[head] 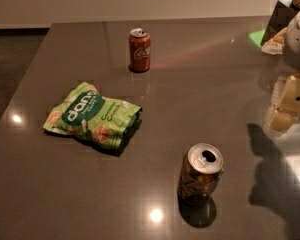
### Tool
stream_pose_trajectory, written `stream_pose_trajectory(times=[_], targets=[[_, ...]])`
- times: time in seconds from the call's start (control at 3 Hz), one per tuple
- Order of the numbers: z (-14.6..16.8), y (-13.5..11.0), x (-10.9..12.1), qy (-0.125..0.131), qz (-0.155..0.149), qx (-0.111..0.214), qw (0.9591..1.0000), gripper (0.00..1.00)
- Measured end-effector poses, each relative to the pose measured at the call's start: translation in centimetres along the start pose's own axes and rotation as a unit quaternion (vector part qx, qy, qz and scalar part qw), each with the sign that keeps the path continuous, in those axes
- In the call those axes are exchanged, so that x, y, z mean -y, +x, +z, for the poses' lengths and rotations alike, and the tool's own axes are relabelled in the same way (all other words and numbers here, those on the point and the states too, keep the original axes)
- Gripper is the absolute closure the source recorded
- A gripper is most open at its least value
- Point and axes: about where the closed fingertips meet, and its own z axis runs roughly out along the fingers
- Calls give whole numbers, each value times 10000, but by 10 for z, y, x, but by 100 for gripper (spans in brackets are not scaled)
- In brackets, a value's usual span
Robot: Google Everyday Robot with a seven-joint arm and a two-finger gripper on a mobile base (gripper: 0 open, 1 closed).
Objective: Move coke can near green rice chip bag
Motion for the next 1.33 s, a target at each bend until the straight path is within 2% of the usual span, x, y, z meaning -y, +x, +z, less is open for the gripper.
stream_pose_trajectory(times=[0.33, 0.67, 1.0, 1.33], targets=[[0, 0, 0, 1, 0, 0, 10000, 0], [5, -11, 13, -126, 117, 198, 9997, 0], [21, -35, 42, -226, 222, 508, 9982, 0], [45, -70, 73, -203, 215, 709, 9970, 0]])
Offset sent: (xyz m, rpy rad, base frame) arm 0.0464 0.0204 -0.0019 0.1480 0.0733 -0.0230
